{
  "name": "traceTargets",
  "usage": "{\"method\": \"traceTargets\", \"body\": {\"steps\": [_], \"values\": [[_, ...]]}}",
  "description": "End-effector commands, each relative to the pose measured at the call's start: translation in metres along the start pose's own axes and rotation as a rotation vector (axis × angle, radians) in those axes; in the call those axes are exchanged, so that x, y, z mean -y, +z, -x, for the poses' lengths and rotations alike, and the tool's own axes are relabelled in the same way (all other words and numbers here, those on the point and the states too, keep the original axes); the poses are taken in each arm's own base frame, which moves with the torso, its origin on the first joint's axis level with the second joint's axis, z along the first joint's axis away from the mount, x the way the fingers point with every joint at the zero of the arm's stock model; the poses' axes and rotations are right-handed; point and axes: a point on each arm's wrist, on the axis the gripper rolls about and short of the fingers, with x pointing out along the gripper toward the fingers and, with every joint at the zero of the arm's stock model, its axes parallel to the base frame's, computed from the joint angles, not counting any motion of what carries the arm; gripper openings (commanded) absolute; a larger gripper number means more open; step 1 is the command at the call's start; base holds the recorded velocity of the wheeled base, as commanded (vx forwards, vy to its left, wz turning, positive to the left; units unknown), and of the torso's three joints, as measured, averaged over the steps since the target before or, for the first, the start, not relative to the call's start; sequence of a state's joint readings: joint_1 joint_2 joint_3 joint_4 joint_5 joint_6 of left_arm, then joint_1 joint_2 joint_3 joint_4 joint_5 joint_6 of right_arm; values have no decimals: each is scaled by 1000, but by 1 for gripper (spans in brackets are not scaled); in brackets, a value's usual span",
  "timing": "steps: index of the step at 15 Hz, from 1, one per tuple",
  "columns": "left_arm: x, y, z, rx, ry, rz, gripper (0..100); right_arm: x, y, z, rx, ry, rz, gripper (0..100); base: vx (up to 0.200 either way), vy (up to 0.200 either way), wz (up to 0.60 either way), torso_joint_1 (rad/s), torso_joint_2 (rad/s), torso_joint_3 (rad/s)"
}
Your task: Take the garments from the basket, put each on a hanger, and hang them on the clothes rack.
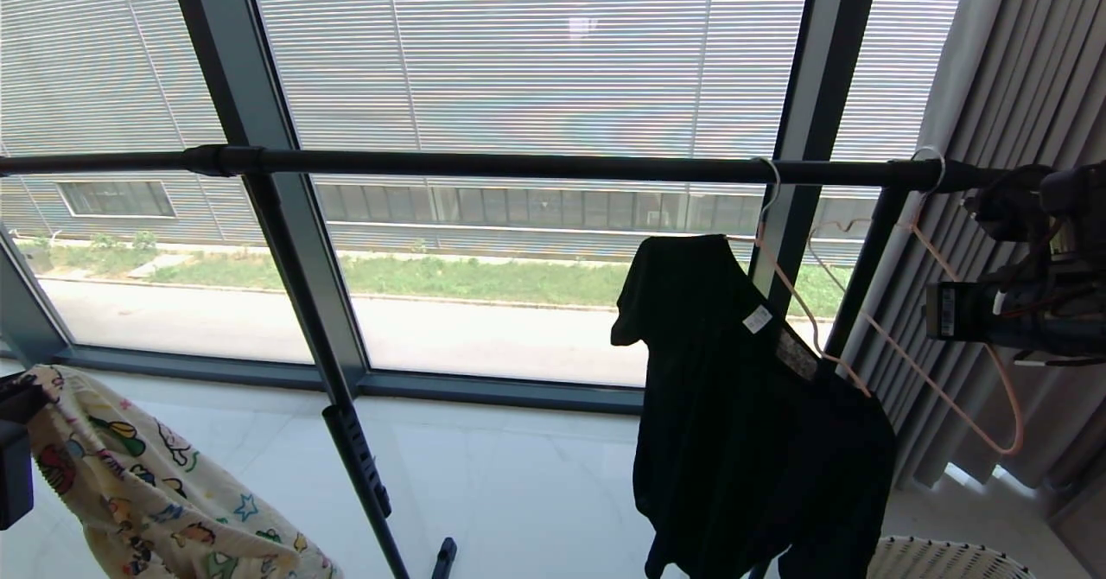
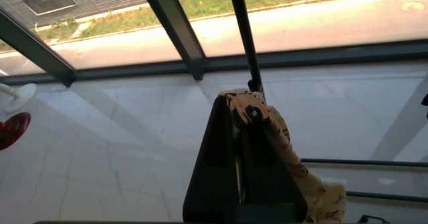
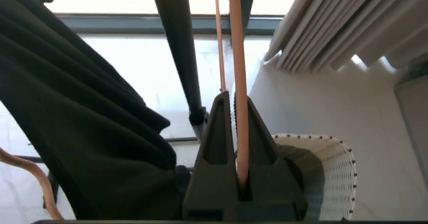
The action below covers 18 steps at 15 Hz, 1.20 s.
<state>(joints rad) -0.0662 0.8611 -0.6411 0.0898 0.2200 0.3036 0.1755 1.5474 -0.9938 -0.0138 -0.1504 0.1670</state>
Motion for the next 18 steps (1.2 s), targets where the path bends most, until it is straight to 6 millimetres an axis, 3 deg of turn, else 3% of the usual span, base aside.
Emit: {"method": "traceTargets", "body": {"steps": [1,5,8,10,12,18], "values": [[0,0,0,3,0,1,0,3,0,15,36,6,-6,0,0,0,0,0,0,0],[0,0,1,7,2,-1,0,5,-7,26,90,16,-9,0,0,0,0,0,0,0],[-1,0,2,8,4,-1,0,12,-28,49,169,29,50,0,0,0,0,0,0,0],[-1,1,2,9,7,1,0,14,-35,58,175,29,60,0,-200,0,0,0,2,5],[-1,2,2,34,15,7,0,21,-52,82,204,30,83,0,-200,0,0,7,7,0],[-1,2,1,38,15,6,0,33,-88,124,207,47,175,0,-200,0,0,-6,4,2]]}}
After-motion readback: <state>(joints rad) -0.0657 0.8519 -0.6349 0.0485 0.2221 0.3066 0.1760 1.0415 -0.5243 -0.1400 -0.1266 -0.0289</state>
